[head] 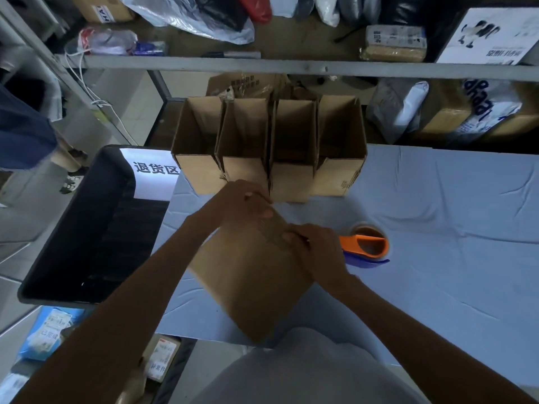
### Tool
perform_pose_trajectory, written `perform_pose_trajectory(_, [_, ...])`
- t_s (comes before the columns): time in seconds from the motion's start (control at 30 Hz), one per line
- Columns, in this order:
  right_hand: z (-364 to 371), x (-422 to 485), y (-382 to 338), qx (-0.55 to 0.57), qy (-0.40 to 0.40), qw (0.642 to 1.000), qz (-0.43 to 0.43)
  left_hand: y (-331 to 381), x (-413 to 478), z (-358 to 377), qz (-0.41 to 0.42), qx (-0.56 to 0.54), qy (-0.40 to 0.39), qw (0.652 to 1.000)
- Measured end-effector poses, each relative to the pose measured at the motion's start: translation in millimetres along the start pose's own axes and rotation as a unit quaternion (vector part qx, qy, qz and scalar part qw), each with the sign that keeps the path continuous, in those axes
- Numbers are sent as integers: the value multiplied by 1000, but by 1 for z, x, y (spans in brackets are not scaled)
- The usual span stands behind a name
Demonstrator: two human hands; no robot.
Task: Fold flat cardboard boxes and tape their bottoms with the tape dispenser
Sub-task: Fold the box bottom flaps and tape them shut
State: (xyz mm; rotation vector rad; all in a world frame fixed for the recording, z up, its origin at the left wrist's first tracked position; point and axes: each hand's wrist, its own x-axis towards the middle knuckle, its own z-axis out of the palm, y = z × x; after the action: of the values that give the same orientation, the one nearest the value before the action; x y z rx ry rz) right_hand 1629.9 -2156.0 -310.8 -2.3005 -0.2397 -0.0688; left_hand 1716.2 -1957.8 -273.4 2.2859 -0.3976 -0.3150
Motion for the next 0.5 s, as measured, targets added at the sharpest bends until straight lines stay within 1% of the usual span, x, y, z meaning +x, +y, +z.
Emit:
perform_pose_trajectory(0.03, [11, -3, 2, 16, 13, 1000, 23, -6, 2, 13, 27, 39, 22, 999])
perform_pose_trajectory(0.07, [21, -5, 5, 30, 22, 998, 45, -11, 4, 26, 50, 65, 29, 996])
perform_pose_trajectory(0.2, [53, -10, 15, 84, 40, 986, 139, -23, 10, 61, 123, 127, 0, 984])
perform_pose_trajectory(0.23, [57, -9, 17, 95, 37, 981, 163, -24, 13, 65, 125, 131, -15, 983])
perform_pose_trajectory(0.3, [63, -10, 18, 121, 27, 972, 201, -28, 17, 69, 108, 143, -71, 981])
perform_pose_trajectory(0.37, [65, -8, 18, 114, 30, 971, 208, -27, 18, 72, 95, 137, -108, 980])
perform_pose_trajectory(0.43, [62, -3, 18, 107, 35, 967, 230, -24, 16, 76, 114, 111, -86, 983])
perform_pose_trajectory(0.47, [60, -1, 19, 120, 40, 961, 245, -25, 17, 78, 129, 94, -62, 985])
perform_pose_trajectory(0.5, [58, 1, 19, 133, 43, 956, 256, -25, 18, 79, 126, 87, -55, 987])
